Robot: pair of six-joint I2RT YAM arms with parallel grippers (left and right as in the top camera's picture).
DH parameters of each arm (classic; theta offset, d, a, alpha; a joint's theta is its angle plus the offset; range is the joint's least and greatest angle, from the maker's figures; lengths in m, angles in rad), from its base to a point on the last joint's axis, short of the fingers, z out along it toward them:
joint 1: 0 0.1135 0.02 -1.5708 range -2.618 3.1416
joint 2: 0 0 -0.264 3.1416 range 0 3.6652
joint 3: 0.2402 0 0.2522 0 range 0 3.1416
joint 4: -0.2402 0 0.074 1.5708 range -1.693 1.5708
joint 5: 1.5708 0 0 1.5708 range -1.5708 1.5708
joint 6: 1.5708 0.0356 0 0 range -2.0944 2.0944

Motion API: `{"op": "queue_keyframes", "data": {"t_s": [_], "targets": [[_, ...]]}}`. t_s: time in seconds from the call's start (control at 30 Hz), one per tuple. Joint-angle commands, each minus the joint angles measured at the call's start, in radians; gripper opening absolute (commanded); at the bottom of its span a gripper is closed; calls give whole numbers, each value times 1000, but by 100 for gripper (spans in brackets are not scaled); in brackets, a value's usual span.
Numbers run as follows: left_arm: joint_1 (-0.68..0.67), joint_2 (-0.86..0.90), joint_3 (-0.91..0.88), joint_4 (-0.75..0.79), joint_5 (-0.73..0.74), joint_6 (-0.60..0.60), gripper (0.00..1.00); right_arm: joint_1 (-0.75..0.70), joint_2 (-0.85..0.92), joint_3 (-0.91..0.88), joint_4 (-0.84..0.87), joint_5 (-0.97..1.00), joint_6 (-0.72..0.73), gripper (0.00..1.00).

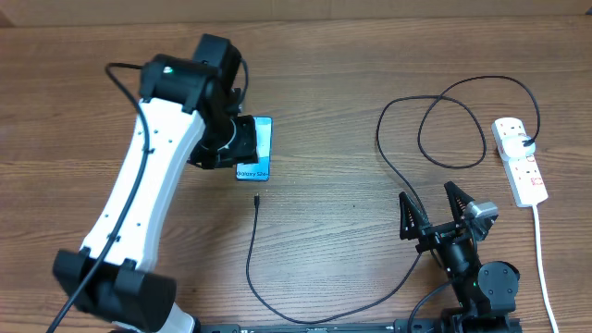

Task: Plug charger to phone and switch on socket
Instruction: 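Move the left gripper forward over the Galaxy phone, then lower the left gripper and grasp the phone's top edge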

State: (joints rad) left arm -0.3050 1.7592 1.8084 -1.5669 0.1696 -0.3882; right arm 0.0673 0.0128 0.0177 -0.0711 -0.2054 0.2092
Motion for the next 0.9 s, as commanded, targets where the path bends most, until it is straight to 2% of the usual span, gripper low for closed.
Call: {"op": "queue_keyframes", "data": {"t_s": [0.0,0.23,0.87], "targets": [[-11,61,-7,6,-24,-20,100,5,-10,-10,5,3,3,100],[-11,192,-7,40,-99,-19,100,5,-10,-10,5,3,3,100],[-10,480,-7,219,-139,60,100,5,-10,-10,5,3,3,100]]}}
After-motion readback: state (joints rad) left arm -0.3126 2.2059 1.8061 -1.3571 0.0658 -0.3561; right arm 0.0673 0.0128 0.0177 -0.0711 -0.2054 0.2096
